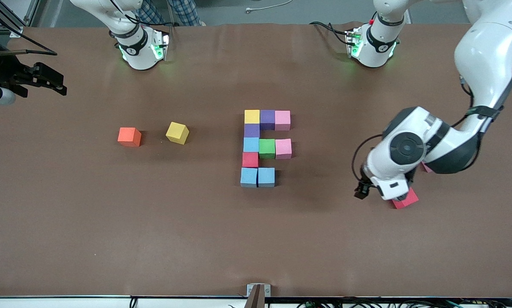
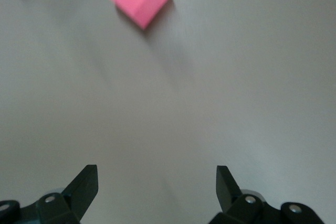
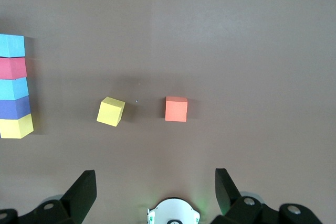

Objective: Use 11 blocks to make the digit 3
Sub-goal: 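Grasp the red cube with the left gripper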

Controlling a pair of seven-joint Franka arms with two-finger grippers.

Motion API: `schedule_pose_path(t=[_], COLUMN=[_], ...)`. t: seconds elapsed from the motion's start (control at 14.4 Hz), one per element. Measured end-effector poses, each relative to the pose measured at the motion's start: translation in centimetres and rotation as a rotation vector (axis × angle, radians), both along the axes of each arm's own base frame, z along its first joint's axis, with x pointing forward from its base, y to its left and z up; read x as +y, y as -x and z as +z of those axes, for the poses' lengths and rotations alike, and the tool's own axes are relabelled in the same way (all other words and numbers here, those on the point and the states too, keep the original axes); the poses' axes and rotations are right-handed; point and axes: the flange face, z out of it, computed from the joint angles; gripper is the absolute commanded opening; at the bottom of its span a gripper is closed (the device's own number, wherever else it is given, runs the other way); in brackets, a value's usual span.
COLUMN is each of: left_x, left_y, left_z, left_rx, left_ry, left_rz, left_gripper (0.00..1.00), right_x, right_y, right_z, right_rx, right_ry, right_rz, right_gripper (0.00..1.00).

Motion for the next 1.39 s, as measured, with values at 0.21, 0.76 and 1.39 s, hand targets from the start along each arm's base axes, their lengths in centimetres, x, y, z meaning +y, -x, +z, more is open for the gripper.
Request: schedule_pose_path(t=[0.21, 0.76, 1.39], left_x=[8.0, 17.7, 16.8], left_y=[-1.5, -3.3, -3.8], left_z=[-0.6, -7.0, -9.9], left_rx=[0.008, -0.040, -0.061], left_ry=[0.039, 0.068, 0.107], left_rz=[-0.198, -0.515, -0.576], left_gripper=[0.99, 0.99, 0.99], right_x=[-0.3, 0.4, -1.0], right_y=[0.1, 1.6, 3.0], right_z=[-0.2, 0.3, 2.8], right_rx=[0.014, 0.010, 0.003], right_ry=[0.001, 0.003, -0.019], right_rz=[-0.005, 0.009, -0.017], right_gripper=[1.00, 1.00, 1.00])
